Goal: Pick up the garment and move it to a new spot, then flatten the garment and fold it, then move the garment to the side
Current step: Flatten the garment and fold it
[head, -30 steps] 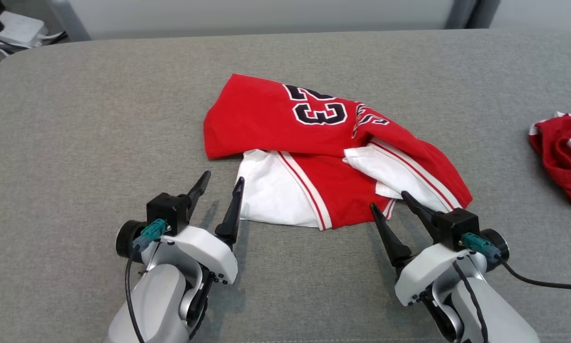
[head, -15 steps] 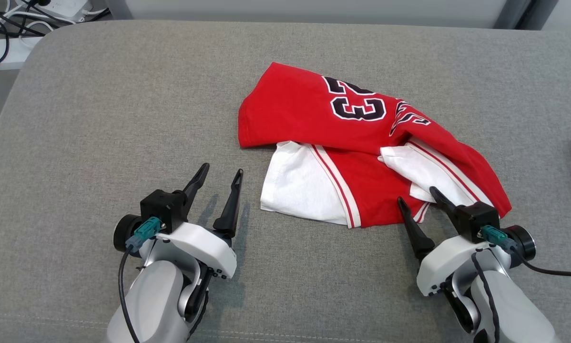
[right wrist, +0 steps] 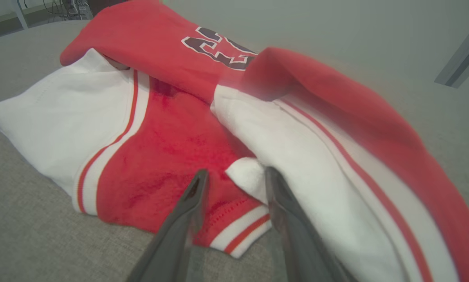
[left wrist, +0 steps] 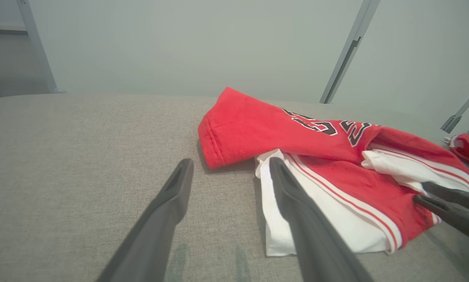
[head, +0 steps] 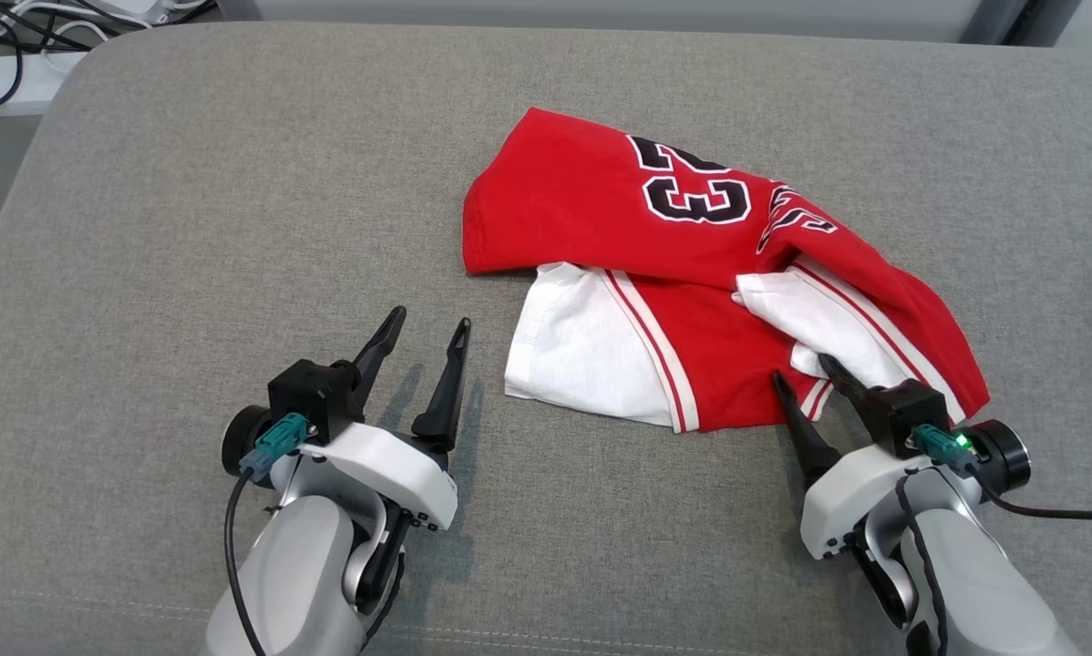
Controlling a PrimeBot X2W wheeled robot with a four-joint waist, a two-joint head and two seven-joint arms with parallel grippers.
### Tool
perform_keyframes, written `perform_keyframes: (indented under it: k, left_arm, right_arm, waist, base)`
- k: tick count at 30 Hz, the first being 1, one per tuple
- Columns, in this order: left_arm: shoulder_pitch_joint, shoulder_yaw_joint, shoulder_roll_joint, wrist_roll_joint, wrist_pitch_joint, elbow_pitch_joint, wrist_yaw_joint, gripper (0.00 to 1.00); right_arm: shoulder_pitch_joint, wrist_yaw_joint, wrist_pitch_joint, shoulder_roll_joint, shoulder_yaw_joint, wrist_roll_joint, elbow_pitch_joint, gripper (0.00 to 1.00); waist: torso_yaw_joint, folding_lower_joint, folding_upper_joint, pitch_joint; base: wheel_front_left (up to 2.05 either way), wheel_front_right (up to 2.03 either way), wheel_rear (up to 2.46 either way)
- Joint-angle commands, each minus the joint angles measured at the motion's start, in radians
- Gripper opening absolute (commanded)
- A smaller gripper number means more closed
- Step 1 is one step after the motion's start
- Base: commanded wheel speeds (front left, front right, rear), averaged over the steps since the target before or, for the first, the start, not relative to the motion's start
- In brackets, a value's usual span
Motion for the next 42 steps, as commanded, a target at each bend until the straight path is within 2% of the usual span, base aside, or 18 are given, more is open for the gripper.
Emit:
perform_keyframes:
  k: [1,2,4,5,9,14,29,37,38,39,40,42]
  left_arm:
    - [0.005,0.026,0.011,-0.008,-0.009,-0.03,-0.004,1.0]
    - [0.005,0.025,0.011,-0.009,-0.009,-0.031,-0.003,1.0]
    - [0.006,0.024,0.011,-0.013,-0.009,-0.032,-0.003,1.0]
    - [0.005,0.022,0.011,-0.014,-0.009,-0.032,-0.003,1.0]
    - [0.006,0.018,0.011,-0.022,-0.009,-0.035,-0.001,1.0]
    - [0.002,0.022,0.011,-0.033,-0.009,-0.039,0.0,1.0]
    - [0.01,0.021,0.011,-0.053,-0.009,-0.037,0.001,1.0]
    - [0.016,0.02,0.011,-0.068,-0.009,-0.033,0.0,1.0]
    - [0.015,0.018,0.011,-0.069,-0.009,-0.032,0.0,1.0]
    - [0.015,0.016,0.011,-0.071,-0.009,-0.032,0.0,1.0]
    - [0.013,0.015,0.011,-0.072,-0.009,-0.032,0.0,1.0]
    - [0.009,0.012,0.011,-0.073,-0.009,-0.031,-0.001,1.0]
  right_arm:
    - [-0.016,0.004,-0.011,0.009,0.008,-0.008,-0.016,0.73]
    - [-0.017,0.004,-0.011,0.011,0.006,-0.013,-0.017,0.74]
    - [-0.017,0.004,-0.011,0.012,0.0,-0.023,-0.014,0.68]
    - [-0.018,0.004,-0.011,0.012,-0.003,-0.028,-0.012,0.58]
    - [-0.024,0.004,-0.011,0.015,-0.014,-0.044,0.008,0.0]
    - [-0.037,0.004,-0.011,0.016,-0.026,-0.053,-0.002,0.0]
    - [-0.015,0.004,-0.011,0.001,-0.033,-0.034,-0.17,0.0]
    - [0.033,0.004,0.001,-0.048,0.116,0.094,-0.147,0.0]
    - [0.033,0.004,0.003,-0.056,0.125,0.108,-0.137,0.27]
    - [0.032,0.004,0.003,-0.061,0.134,0.122,-0.127,0.59]
    - [0.029,0.004,0.003,-0.065,0.142,0.134,-0.12,1.0]
    - [0.02,0.004,0.0,-0.072,0.151,0.149,-0.108,1.0]
  waist:
    - [0.001,0.0,0.0,0.001]
    - [0.001,0.0,0.0,0.001]
    - [0.003,0.0,0.0,0.003]
    - [0.004,0.0,0.0,0.003]
    - [0.006,0.0,0.0,0.006]
    - [0.004,0.0,0.0,0.013]
    - [-0.021,0.0,0.0,-0.003]
    - [-0.039,0.0,0.0,-0.011]
    - [-0.04,0.0,0.0,-0.009]
    - [-0.041,0.0,0.0,-0.007]
    - [-0.041,0.0,0.0,-0.005]
    - [-0.041,0.0,0.0,0.0]
  base:
    - [0.0,0.0,0.0]
    - [0.0,0.0,0.0]
    - [0.0,0.0,0.0]
    - [0.0,0.0,0.0]
    - [0.0,0.0,0.0]
    - [0.0,0.0,0.0]
    - [0.0,0.0,0.0]
    - [0.0,0.0,0.0]
    - [0.0,0.0,0.0]
    - [0.0,0.0,0.0]
    - [0.0,0.0,0.0]
    - [0.0,0.0,0.0]
